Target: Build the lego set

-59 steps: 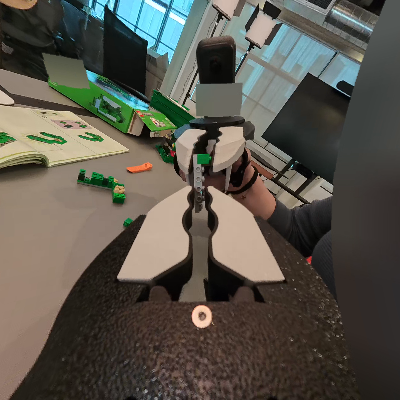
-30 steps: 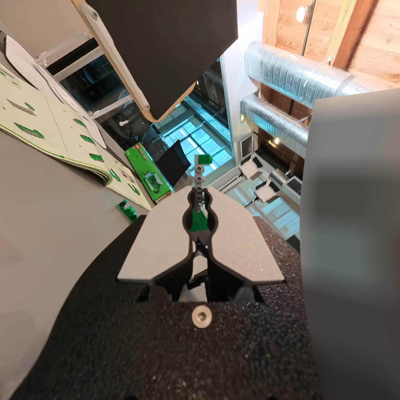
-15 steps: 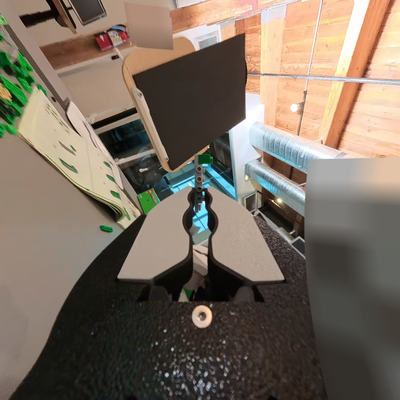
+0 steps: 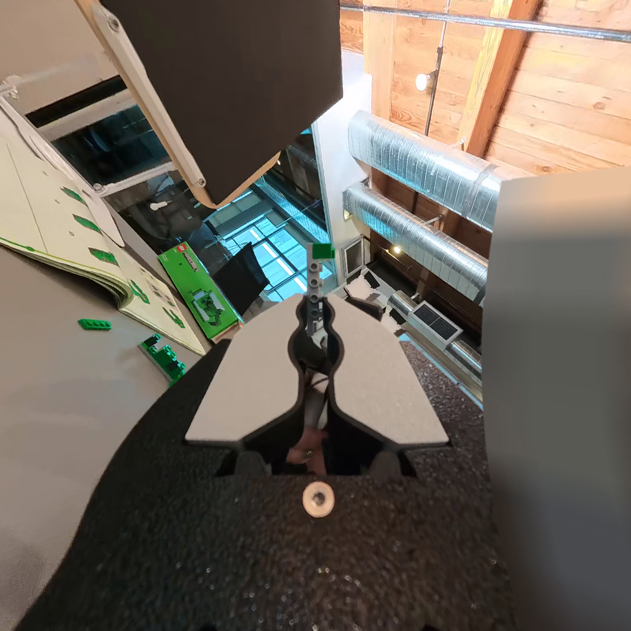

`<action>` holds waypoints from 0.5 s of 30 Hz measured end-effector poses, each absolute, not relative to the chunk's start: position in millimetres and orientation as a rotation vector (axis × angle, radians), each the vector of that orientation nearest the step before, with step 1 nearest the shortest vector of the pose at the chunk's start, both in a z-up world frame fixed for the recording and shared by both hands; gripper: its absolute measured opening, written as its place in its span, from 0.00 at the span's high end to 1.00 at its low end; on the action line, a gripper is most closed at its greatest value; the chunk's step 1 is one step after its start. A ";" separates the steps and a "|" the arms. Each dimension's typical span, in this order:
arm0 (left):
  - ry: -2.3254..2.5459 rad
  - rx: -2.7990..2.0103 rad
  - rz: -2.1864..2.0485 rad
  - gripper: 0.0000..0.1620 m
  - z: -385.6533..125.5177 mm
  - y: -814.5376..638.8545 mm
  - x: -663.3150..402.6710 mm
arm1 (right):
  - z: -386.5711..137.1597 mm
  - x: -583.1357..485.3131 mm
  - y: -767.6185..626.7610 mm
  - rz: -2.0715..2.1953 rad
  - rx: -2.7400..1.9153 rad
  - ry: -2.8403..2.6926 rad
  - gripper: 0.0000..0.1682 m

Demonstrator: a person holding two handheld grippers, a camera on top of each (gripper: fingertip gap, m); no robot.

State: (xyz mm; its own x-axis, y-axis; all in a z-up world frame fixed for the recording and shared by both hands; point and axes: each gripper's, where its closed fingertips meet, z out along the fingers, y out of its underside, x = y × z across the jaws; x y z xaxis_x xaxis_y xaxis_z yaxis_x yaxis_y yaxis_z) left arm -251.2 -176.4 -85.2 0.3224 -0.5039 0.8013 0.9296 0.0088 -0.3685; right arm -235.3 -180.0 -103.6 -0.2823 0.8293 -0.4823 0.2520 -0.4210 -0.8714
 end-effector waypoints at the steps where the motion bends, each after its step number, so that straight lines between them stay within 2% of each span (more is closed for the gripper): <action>1: -0.518 -1.028 -1.215 0.95 -85.0 -176.7 -249.1 | -103.8 -236.5 -182.3 1.774 -1.536 -1.348 0.88; 6: -0.512 -1.053 -1.218 0.96 -90.1 -174.4 -242.5 | -101.8 -240.0 -187.7 1.894 -1.547 -1.325 0.96; 10: -0.474 -1.094 -1.268 0.94 -93.3 -175.0 -237.6 | -104.4 -235.4 -187.0 1.929 -1.566 -1.350 0.97; 12: -0.452 -1.134 -1.241 0.73 -94.7 -176.7 -238.8 | -107.1 -230.6 -184.7 1.898 -1.570 -1.394 0.97; 13: -0.432 -1.149 -1.214 0.67 -94.1 -178.3 -240.8 | -108.7 -227.3 -184.4 1.876 -1.566 -1.434 0.97; 15: -0.350 -1.209 -1.171 0.64 -93.4 -181.0 -240.9 | -112.5 -220.2 -185.8 1.832 -1.559 -1.534 0.97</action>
